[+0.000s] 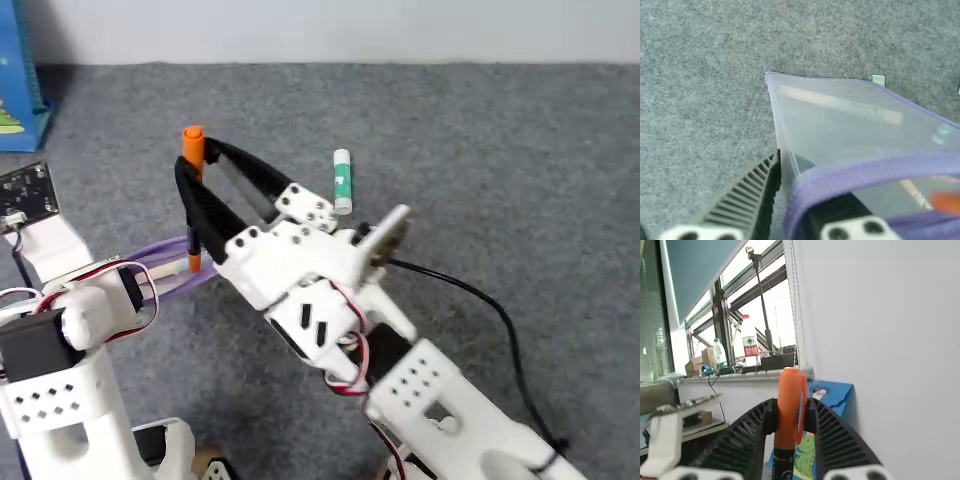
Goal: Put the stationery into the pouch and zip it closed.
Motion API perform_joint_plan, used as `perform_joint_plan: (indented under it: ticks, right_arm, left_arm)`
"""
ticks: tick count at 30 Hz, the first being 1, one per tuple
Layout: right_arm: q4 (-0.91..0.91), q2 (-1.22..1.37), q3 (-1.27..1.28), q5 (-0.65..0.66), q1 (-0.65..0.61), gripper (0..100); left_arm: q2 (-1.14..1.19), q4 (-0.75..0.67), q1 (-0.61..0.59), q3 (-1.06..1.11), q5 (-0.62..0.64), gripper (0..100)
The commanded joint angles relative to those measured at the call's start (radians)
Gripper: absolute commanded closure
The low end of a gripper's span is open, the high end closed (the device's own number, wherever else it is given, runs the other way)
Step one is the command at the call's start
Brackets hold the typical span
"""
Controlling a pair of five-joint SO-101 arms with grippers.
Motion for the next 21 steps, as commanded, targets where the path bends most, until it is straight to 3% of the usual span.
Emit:
perform_joint_plan:
  ticks: [1, 5, 9, 12, 16, 21]
  right_arm:
    - [-0.113, 0.064, 0.043, 0.0, -0.002, 99.1]
    - [-0.122, 0.064, 0.129, 0.048, -0.008, 98.0]
    - [0.047, -0.071, 0.166, 0.133, -0.033, 87.4]
    - [0.288, -0.236, 0.143, 0.138, -0.028, 80.2]
    - [0.714, -0.41, 0.028, 0.127, 0.019, 80.1]
    - [1.148, -0.415, -0.12, 0.074, 0.134, 80.0]
  left_arm:
    - [0.009, 0.005, 0.002, -0.001, 0.009, 99]
    - [0.009, 0.003, 0.002, -0.002, 0.009, 99]
    - [0.009, 0.0, 0.002, -0.002, 0.009, 99]
    - [0.009, 0.0, 0.002, -0.002, 0.009, 99]
    - [0.009, 0.0, 0.002, -0.007, 0.009, 99]
    - [0.009, 0.005, 0.0, -0.019, 0.009, 99]
